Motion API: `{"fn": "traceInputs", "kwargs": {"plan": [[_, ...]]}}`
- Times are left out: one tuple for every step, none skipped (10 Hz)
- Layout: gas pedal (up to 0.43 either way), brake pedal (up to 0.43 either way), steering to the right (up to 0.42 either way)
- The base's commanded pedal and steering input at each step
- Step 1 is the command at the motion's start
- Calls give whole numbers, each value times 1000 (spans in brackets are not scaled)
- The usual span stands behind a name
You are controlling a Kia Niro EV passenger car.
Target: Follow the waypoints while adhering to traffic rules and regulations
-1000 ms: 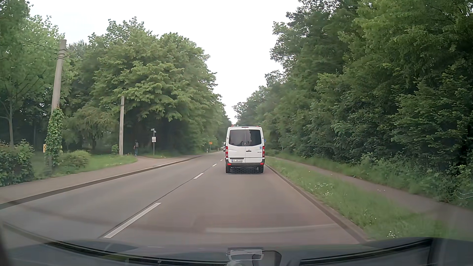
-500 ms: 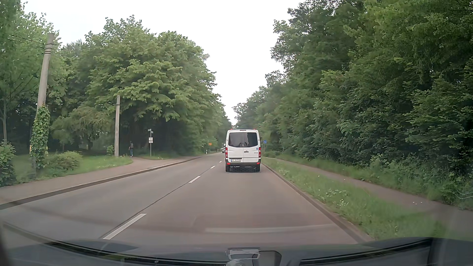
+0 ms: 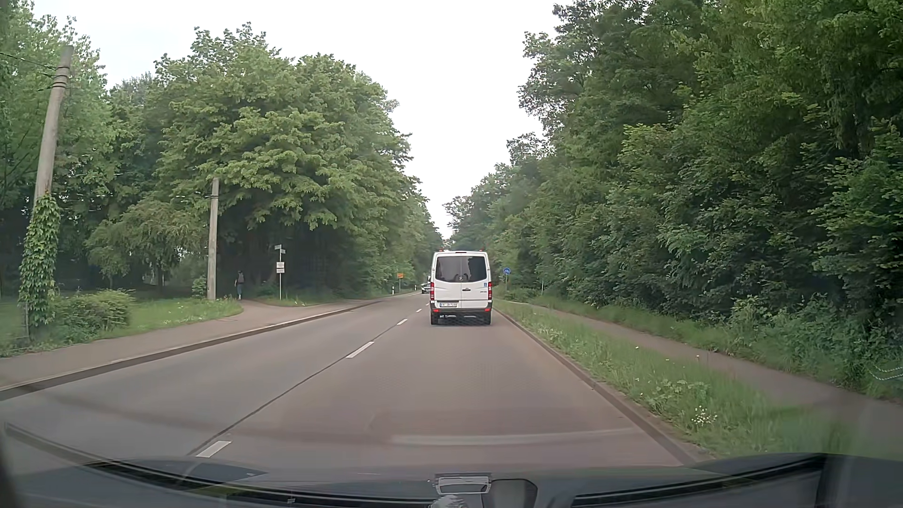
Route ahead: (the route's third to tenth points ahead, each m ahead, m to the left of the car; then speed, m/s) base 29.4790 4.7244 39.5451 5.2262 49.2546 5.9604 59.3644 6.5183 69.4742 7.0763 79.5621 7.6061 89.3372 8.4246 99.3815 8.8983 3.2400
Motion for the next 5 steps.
{"fn": "traceInputs", "kwargs": {"plan": [[209,0,1],[220,0,1],[220,0,1],[220,0,1],[220,0,1]]}}
